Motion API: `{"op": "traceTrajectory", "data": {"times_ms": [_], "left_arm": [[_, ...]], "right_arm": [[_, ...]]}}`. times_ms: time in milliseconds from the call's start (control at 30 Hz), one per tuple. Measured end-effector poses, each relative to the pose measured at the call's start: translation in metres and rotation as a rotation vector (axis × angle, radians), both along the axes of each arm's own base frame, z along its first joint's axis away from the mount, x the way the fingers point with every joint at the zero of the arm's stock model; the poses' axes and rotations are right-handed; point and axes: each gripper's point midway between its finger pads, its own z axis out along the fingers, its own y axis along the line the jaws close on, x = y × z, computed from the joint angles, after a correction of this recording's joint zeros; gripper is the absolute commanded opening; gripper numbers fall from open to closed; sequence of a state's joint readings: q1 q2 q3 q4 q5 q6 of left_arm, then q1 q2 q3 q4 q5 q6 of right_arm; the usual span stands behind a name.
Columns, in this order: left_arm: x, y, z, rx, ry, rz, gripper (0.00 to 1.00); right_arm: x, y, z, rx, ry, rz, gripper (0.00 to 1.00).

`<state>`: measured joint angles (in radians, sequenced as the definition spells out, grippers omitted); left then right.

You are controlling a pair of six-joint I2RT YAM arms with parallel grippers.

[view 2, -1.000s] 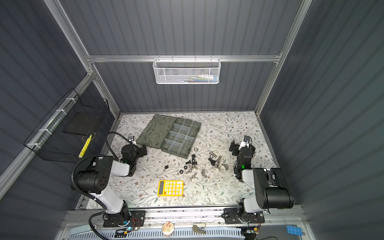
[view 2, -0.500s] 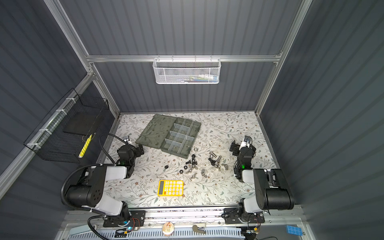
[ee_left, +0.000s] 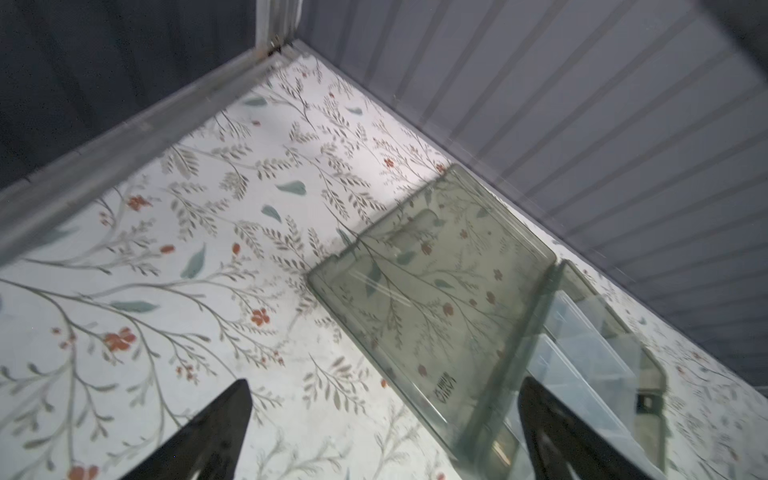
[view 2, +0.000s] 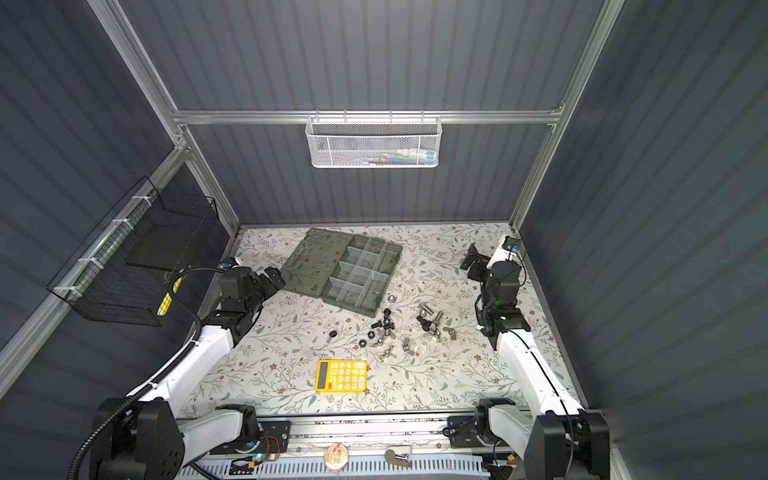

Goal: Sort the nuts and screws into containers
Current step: 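Move the right gripper over the bolt pile while the left gripper approaches the organizer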

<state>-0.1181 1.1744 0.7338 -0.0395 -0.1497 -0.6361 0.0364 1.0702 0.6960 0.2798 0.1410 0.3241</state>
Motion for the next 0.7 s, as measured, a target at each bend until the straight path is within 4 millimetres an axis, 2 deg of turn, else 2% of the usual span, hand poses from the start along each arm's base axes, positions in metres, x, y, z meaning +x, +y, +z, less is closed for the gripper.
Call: {"op": "traceTrajectory", "data": {"times_ms": [133, 300, 400, 567, 700], "left_arm": [[-0.003, -0.035, -0.002, -0.093, 0.058, -0.122, 1.0], [-0.01, -0.109, 0.005, -0.143, 0.123, -0.357, 1.0], [-0.016, -0.153, 0.011, -0.15, 0.141, -0.485, 1.0], [-0.04, -0.212, 0.004, -0.135, 0.178, -0.643, 1.0], [-0.06, -0.242, -0.011, -0.106, 0.216, -0.708, 1.0]], "right_arm": [[-0.003, 0.021, -0.046, 0.102, 0.21, 0.083, 0.99], [-0.017, 0.041, -0.116, 0.104, 0.509, 0.12, 0.99], [-0.025, 0.056, -0.146, 0.043, 0.657, 0.155, 0.99], [-0.021, 0.092, -0.17, -0.079, 0.79, 0.256, 0.99], [-0.016, 0.105, -0.189, -0.155, 0.872, 0.3, 0.95]]}}
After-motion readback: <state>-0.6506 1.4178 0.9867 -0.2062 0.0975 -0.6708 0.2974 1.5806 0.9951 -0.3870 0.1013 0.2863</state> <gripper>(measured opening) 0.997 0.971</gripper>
